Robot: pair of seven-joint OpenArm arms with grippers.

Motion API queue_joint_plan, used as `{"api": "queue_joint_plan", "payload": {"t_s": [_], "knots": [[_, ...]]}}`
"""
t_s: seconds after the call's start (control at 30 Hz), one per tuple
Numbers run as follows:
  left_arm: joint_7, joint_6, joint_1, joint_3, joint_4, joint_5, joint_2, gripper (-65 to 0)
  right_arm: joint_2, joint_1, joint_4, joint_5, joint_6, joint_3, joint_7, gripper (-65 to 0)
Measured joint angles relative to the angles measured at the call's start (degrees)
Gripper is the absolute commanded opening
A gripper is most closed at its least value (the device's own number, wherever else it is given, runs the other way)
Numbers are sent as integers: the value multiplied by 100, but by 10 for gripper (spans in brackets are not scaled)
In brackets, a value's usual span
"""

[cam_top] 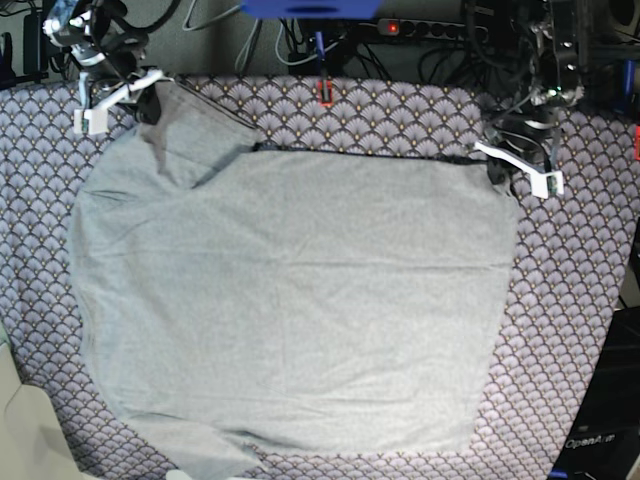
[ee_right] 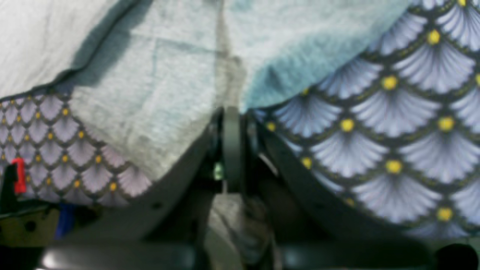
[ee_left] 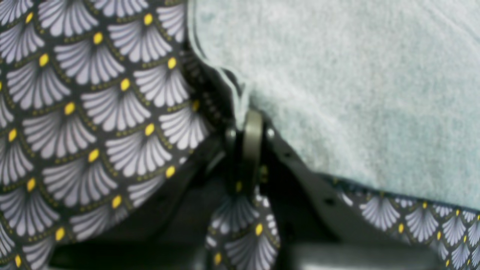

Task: Fold the T-shirt properly
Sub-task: 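Grasp the collar edge corners with both grippers, then lift the collar edge and fold it over the shirt body with both grippers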

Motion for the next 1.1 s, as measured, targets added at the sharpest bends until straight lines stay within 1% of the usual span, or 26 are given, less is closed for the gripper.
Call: {"api": "queue_joint_plan", "payload": {"t_s": [0.1, 0.2, 0.27, 0.33, 0.5, 0.57, 0.63, 0.67, 0.77, 0.87, 1.0, 1.1], "knots": [[9, 2, -2, 0, 26, -2, 2, -650, 37, 72, 15, -2, 2, 48, -11, -650], [286, 20, -48, 17, 232, 26, 17, -650, 251, 166, 243, -11, 15, 11, -46, -650], [286, 7, -44, 37, 391, 24, 17, -650, 282, 201, 492, 31, 15, 24, 7, -650], [282, 7, -52, 33, 509, 22, 20, -650, 326, 232, 726, -7, 17, 2, -68, -650], [337, 26, -133, 33, 640, 26, 22, -650, 450, 575, 896, 13, 17, -9, -39, -650], [645, 24, -348, 33, 675, 2, 17, -650, 568, 723, 883, -7, 13, -9, -46, -650], [940, 11, -599, -13, 673, 13, 31, -650, 619, 863, 881, 2, 17, 13, -50, -650], [1104, 0, -739, -105, 673, 2, 52, -650, 643, 970, 872, -7, 15, 9, -76, -650], [1364, 20, -1121, -387, 671, 61, 164, -650, 726, 1281, 870, 9, 15, -11, -61, -650], [1878, 11, -1530, -638, 658, 57, 262, -650, 833, 1628, 597, 22, 39, -13, -44, -650], [2173, 20, -1993, -752, 658, 61, 232, -650, 1172, 2236, -262, 0, 33, -234, -310, -650], [2208, 0, -2232, -713, 470, 42, 243, -650, 1322, 2573, -765, 0, 20, -308, -264, -650]]}}
